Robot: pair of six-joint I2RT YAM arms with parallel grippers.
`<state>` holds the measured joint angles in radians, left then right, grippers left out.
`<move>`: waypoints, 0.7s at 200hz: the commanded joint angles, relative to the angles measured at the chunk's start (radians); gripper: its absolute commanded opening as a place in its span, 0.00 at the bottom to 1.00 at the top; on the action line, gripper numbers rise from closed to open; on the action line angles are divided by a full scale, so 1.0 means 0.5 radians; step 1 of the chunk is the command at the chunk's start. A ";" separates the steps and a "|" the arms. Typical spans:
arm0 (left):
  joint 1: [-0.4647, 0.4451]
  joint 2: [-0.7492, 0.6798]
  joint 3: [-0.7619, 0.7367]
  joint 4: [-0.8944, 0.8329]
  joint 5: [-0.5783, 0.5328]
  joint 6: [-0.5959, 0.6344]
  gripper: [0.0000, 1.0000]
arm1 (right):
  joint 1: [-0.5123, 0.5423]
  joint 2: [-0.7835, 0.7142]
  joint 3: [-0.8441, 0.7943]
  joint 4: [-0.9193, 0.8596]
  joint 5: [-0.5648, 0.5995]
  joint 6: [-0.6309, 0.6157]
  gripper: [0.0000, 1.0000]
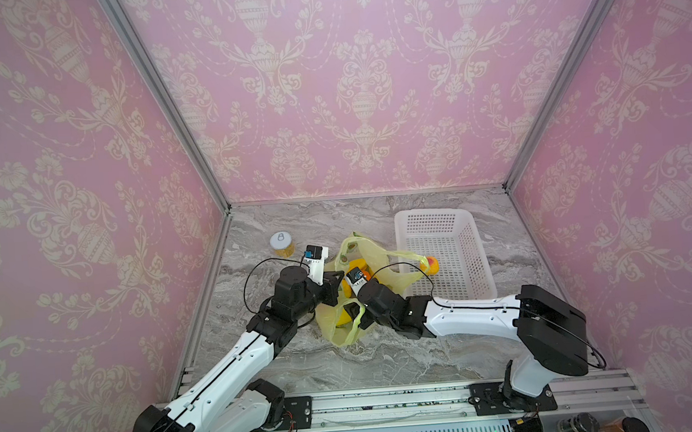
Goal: Untie the knot of the plastic bag and take out the fruit
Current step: 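Move the right gripper back into the bag and grasp the yellow mango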
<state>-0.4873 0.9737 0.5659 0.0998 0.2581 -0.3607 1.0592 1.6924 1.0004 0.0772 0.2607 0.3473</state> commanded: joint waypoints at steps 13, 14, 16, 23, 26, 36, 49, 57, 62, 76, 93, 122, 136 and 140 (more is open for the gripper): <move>0.005 -0.060 -0.015 0.012 0.050 -0.027 0.00 | -0.046 0.207 0.184 -0.056 -0.185 -0.032 0.87; 0.005 -0.060 -0.015 0.012 0.049 -0.027 0.00 | -0.048 0.213 0.190 -0.056 -0.194 -0.035 0.87; 0.005 -0.063 -0.017 0.012 0.051 -0.027 0.00 | -0.050 0.226 0.199 -0.055 -0.208 -0.041 0.88; 0.005 -0.069 -0.018 0.012 0.049 -0.027 0.00 | -0.057 0.275 0.233 -0.057 -0.260 -0.063 0.89; 0.006 -0.069 -0.018 0.010 0.047 -0.028 0.00 | -0.059 0.295 0.247 -0.058 -0.284 -0.070 0.90; 0.005 -0.073 -0.018 0.009 0.048 -0.027 0.00 | -0.067 0.361 0.293 -0.061 -0.367 -0.101 0.92; 0.005 -0.071 -0.018 0.010 0.051 -0.027 0.00 | -0.075 0.437 0.328 -0.075 -0.474 -0.125 0.94; 0.005 -0.067 -0.014 0.009 0.054 -0.027 0.00 | -0.075 0.478 0.405 -0.086 -0.527 -0.143 0.96; 0.005 -0.065 -0.015 0.009 0.056 -0.027 0.00 | -0.075 0.500 0.423 -0.090 -0.564 -0.152 0.97; 0.005 -0.062 -0.012 0.008 0.059 -0.027 0.00 | -0.075 0.551 0.458 -0.109 -0.643 -0.170 0.98; 0.005 -0.062 -0.009 0.006 0.061 -0.027 0.00 | -0.075 0.595 0.487 -0.146 -0.650 -0.181 0.98; 0.005 -0.076 -0.010 -0.002 0.049 -0.024 0.00 | -0.075 0.631 0.494 -0.180 -0.643 -0.201 0.98; 0.005 -0.085 -0.009 -0.026 0.013 -0.018 0.00 | -0.075 0.606 0.427 -0.130 -0.681 -0.215 0.98; 0.005 -0.088 -0.007 -0.037 -0.003 -0.018 0.00 | -0.075 0.594 0.399 -0.109 -0.694 -0.220 0.98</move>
<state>-0.4328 0.9684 0.5453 -0.0040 0.0517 -0.3645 1.0157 1.9400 1.2228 0.0498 0.0029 0.2913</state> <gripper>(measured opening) 0.041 0.980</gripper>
